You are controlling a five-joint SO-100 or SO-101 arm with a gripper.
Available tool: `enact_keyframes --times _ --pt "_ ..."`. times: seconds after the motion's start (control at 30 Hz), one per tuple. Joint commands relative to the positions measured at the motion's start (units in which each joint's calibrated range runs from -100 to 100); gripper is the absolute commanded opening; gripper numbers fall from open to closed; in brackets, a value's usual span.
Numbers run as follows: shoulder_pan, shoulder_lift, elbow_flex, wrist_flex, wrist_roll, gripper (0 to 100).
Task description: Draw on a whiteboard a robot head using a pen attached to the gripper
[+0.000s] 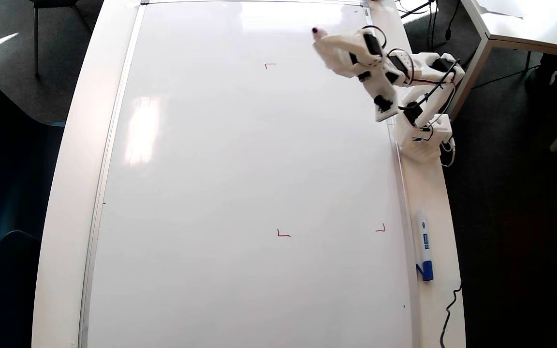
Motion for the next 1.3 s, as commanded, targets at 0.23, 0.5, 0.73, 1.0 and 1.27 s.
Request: enact_keyframes --times 0.23,0.5,0.73,1.0,1.27 --pt "1.59 -0.51 -2.62 43.13 1.68 1" --pt "1.95 -1.10 -4.44 74.75 -3.15 1" --pt "1.29 0.58 -12.97 97.95 -10.39 1" --pt "1.81 10.81 -20.51 113.24 -15.70 1" --pt "0.04 21.79 -21.14 114.28 -18.11 1"
